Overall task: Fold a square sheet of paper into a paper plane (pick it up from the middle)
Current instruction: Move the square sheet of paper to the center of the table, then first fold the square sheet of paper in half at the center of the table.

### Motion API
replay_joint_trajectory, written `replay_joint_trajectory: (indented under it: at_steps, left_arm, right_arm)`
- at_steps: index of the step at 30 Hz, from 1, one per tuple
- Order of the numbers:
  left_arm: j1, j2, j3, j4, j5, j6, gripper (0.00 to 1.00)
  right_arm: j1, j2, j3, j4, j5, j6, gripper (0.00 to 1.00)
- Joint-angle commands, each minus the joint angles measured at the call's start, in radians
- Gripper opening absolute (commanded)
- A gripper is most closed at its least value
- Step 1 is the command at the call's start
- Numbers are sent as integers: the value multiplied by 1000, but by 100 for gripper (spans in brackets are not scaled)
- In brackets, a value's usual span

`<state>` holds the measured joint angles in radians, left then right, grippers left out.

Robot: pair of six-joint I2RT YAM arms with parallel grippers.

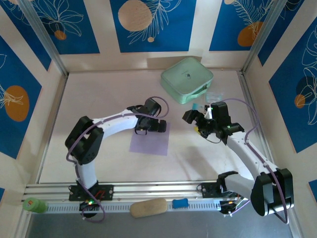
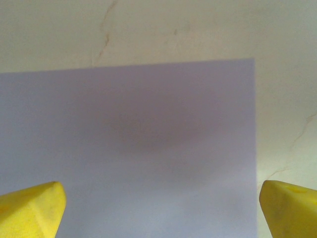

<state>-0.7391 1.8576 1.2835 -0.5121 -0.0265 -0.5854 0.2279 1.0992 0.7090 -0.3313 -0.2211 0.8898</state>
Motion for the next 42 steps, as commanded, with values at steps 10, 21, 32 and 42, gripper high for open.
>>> replay_joint_trajectory:
  at_steps: [10, 21, 32, 42]
  left_arm:
    - [3, 107, 135, -273, 6, 92, 100]
    - [-11, 190, 229, -345, -17, 67, 100]
    - [-10, 228, 278, -405, -29, 41, 100]
    - [-11, 270, 287, -390, -14, 20, 100]
  right_arm:
    - [-11, 81, 33, -9, -63, -30, 97]
    - [-14, 100, 35, -11, -66, -37, 98]
    - [-49, 104, 18, -6, -91, -39, 99]
    - [-71, 85, 7, -17, -103, -41, 99]
